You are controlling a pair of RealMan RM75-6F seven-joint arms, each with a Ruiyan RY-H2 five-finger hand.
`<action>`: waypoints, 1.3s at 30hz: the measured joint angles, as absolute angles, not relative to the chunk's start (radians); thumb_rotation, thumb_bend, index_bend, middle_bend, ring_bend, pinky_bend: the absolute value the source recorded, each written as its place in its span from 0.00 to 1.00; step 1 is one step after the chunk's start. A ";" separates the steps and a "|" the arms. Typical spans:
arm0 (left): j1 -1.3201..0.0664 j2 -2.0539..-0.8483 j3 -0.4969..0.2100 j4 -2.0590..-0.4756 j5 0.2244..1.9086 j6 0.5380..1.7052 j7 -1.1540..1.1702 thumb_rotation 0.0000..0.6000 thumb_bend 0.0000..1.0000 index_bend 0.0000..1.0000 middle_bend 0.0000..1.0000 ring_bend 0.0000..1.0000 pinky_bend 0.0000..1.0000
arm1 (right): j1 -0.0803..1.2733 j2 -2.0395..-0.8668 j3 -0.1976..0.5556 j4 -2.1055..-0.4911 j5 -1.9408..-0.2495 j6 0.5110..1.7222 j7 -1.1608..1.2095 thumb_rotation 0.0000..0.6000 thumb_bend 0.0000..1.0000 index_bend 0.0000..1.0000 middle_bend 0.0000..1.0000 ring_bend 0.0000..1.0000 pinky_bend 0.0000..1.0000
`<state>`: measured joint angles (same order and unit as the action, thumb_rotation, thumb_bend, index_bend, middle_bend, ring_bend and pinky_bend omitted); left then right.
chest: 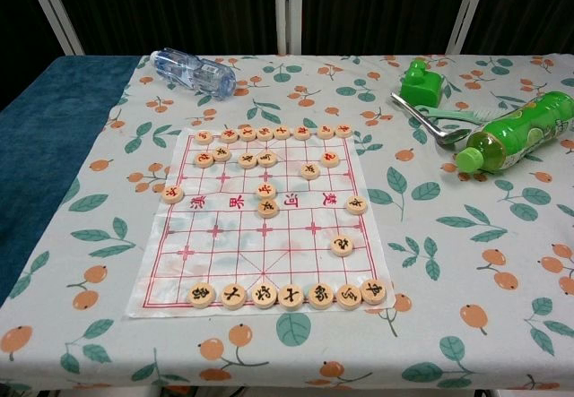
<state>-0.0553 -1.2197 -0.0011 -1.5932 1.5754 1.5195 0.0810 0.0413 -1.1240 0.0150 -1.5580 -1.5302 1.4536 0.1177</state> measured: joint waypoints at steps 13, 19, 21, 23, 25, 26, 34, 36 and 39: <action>-0.077 -1.215 0.005 -1.625 1.599 1.499 0.118 1.00 0.09 0.10 0.07 0.00 0.00 | 0.035 -1.121 0.012 -1.555 -1.538 1.469 0.134 1.00 0.24 0.00 0.00 0.00 0.00; -0.111 -1.213 -0.003 -1.645 1.610 1.465 0.140 1.00 0.10 0.13 0.07 0.00 0.00 | 0.034 -1.119 0.013 -1.553 -1.533 1.468 0.138 1.00 0.24 0.00 0.00 0.00 0.00; -0.131 -1.214 -0.009 -1.651 1.617 1.446 0.151 1.00 0.10 0.13 0.07 0.00 0.00 | 0.033 -1.118 0.013 -1.555 -1.533 1.468 0.135 1.00 0.24 0.00 0.00 0.00 0.00; -0.157 -1.216 -0.018 -1.654 1.622 1.420 0.154 1.00 0.10 0.13 0.07 0.00 0.00 | 0.033 -1.117 0.013 -1.556 -1.535 1.471 0.132 1.00 0.24 0.00 0.00 0.00 0.00; -0.182 -1.221 -0.028 -1.653 1.623 1.392 0.149 1.00 0.10 0.13 0.07 0.00 0.00 | 0.031 -1.117 0.013 -1.555 -1.537 1.476 0.130 1.00 0.24 0.00 0.00 0.00 0.00; -0.201 -1.226 -0.035 -1.651 1.623 1.371 0.147 1.00 0.10 0.13 0.07 0.00 0.00 | 0.030 -1.117 0.013 -1.554 -1.537 1.478 0.130 1.00 0.24 0.00 0.00 0.00 0.00; -0.355 -1.282 -0.079 -1.636 1.650 1.233 0.134 1.00 0.12 0.19 0.07 0.00 0.00 | 0.022 -1.110 0.017 -1.558 -1.541 1.500 0.136 1.00 0.24 0.00 0.00 0.00 0.00; -0.399 -1.296 -0.086 -1.623 1.663 1.189 0.129 1.00 0.12 0.20 0.07 0.00 0.00 | 0.022 -1.109 0.016 -1.557 -1.551 1.505 0.142 1.00 0.24 0.00 0.00 0.00 0.00; -0.467 -1.316 -0.092 -1.597 1.683 1.120 0.121 1.00 0.12 0.21 0.07 0.00 0.00 | 0.020 -1.109 0.008 -1.552 -1.573 1.513 0.158 1.00 0.24 0.00 0.00 0.00 0.00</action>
